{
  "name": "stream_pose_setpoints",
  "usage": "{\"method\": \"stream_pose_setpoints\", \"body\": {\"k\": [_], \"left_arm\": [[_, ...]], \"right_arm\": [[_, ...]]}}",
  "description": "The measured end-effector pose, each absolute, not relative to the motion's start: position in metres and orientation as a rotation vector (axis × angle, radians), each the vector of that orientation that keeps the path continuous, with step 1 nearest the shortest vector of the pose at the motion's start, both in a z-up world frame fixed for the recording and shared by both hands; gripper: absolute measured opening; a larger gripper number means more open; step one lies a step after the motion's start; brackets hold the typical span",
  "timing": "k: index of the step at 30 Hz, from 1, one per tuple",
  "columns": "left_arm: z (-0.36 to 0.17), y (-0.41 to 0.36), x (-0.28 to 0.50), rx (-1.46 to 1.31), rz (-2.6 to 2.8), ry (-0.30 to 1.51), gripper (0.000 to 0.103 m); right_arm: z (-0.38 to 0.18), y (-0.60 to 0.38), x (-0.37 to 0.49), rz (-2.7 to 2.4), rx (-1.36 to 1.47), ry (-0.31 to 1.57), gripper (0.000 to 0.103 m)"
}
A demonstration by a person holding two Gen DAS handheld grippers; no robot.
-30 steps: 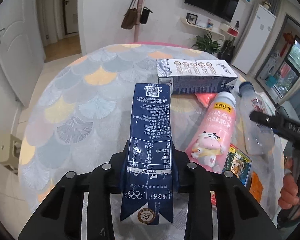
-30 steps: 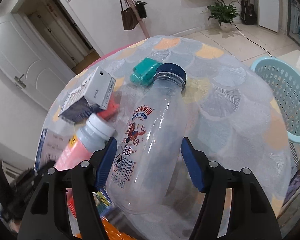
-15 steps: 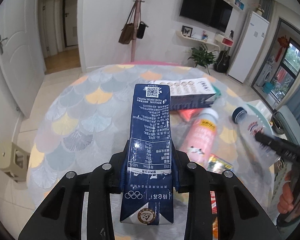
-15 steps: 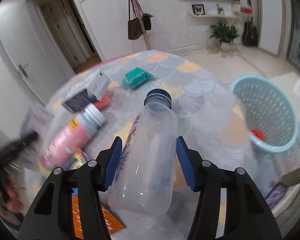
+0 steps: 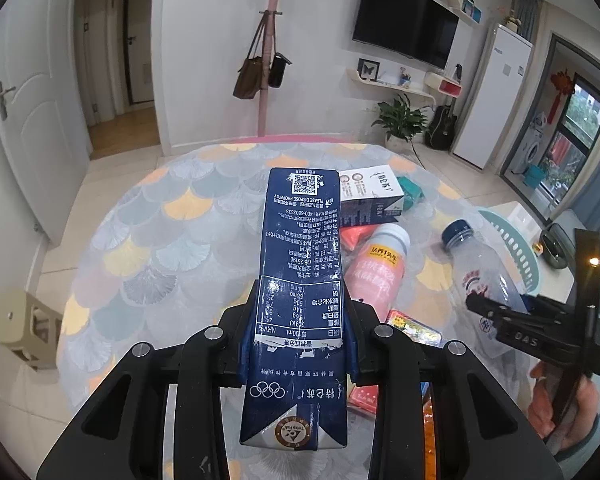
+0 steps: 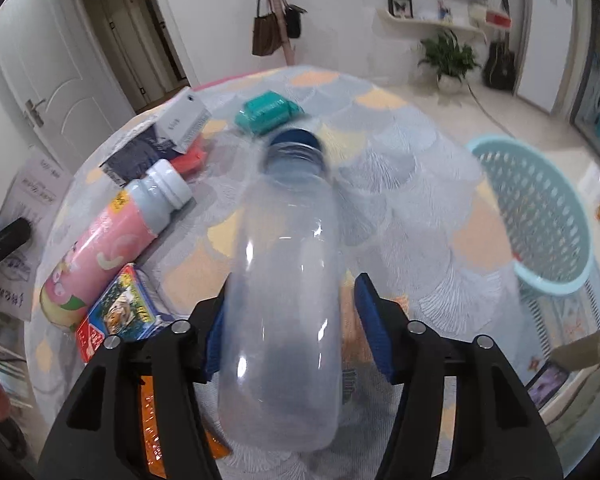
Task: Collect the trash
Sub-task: 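Grasp the blue milk carton with the left tool while the right tool grasps the clear bottle, then carry the carton and bottle over the basket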
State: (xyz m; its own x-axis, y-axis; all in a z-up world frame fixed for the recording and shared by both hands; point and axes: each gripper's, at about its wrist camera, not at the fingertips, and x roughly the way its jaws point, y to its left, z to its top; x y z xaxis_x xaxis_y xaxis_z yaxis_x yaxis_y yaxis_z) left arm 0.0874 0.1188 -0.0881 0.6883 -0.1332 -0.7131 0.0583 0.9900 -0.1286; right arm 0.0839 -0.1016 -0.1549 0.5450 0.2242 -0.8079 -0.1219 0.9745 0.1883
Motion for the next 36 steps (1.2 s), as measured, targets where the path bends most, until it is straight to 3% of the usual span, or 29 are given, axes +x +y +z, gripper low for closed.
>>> {"method": "stream_pose_setpoints", "body": {"k": [8, 28, 36], "left_arm": [[-0.064, 0.106, 0.082, -0.074, -0.121, 0.753, 0.032], [-0.013, -0.056, 0.101, 0.076, -0.398, 0.656, 0.032], [-0.024, -0.149, 0.141, 0.108, -0.501, 0.713, 0.032]], "right_arm": [[-0.150, -0.116, 0.076, 0.313, 0.206, 0.920, 0.044], [-0.095, -0.223, 0.054, 0.250, 0.366, 0.670, 0.044], [-0.092, -0.293, 0.066, 0.097, 0.397, 0.621, 0.044]]}}
